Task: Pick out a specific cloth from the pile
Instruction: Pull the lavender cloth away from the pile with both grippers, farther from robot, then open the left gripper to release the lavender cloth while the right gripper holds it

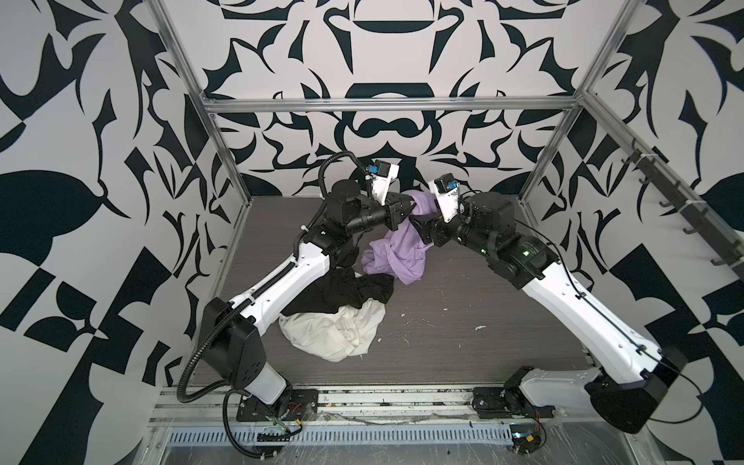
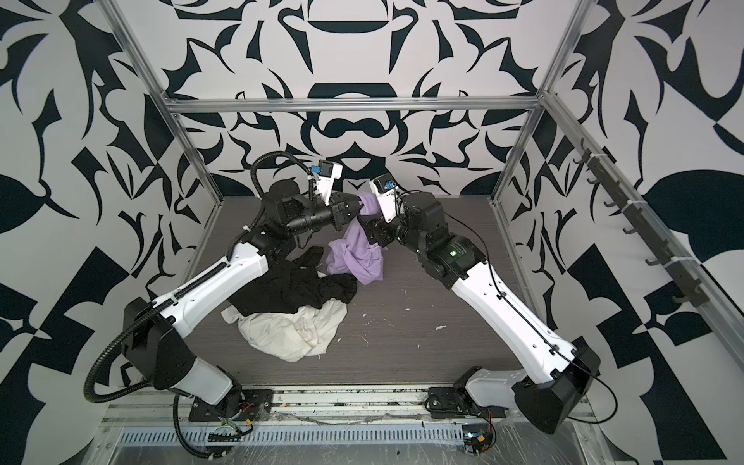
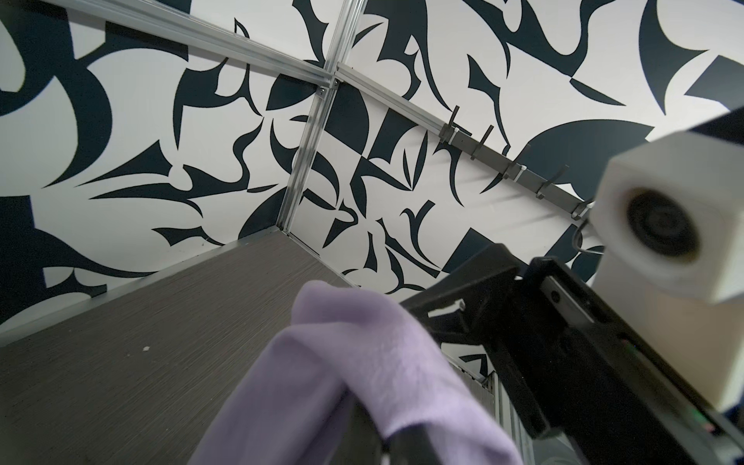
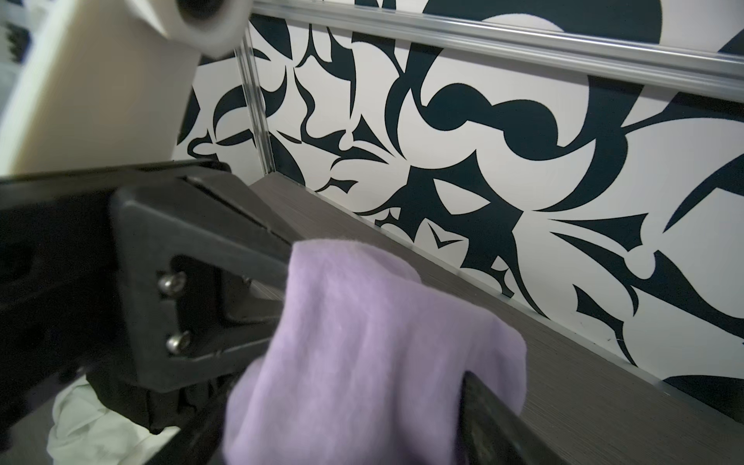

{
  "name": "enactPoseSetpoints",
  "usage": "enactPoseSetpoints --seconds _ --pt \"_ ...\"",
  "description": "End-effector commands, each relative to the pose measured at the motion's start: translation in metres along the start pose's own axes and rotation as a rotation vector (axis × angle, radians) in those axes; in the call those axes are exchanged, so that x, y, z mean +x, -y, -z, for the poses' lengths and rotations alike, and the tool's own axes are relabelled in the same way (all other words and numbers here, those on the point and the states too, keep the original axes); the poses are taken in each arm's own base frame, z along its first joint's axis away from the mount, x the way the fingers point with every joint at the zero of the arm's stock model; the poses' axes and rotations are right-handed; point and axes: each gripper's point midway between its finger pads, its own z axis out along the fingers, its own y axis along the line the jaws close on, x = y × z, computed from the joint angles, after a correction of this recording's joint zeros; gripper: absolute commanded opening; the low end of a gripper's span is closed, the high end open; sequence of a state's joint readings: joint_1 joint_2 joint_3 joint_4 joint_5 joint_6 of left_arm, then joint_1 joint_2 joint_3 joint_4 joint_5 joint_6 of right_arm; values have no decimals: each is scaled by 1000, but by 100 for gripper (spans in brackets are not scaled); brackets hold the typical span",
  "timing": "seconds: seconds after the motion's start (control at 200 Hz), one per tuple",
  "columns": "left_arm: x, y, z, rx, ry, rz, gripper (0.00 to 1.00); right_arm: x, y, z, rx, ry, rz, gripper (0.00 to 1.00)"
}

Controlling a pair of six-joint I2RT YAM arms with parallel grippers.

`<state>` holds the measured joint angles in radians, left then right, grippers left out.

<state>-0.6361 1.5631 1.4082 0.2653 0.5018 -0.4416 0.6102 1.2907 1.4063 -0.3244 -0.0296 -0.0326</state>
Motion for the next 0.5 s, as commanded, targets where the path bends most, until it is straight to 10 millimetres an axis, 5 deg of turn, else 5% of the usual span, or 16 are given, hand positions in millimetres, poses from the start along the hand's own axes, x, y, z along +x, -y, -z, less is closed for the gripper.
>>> enactPoseSetpoints --seconds 0.0,0.17,0.5 --pt "-28 21 1 49 75 -64 0 -25 2 3 6 79 13 84" --pt "-27 23 -1 56 75 -63 0 -17 3 -5 9 71 8 82" --pt "-28 29 -6 75 78 -63 0 -10 4 -10 19 81 2 60"
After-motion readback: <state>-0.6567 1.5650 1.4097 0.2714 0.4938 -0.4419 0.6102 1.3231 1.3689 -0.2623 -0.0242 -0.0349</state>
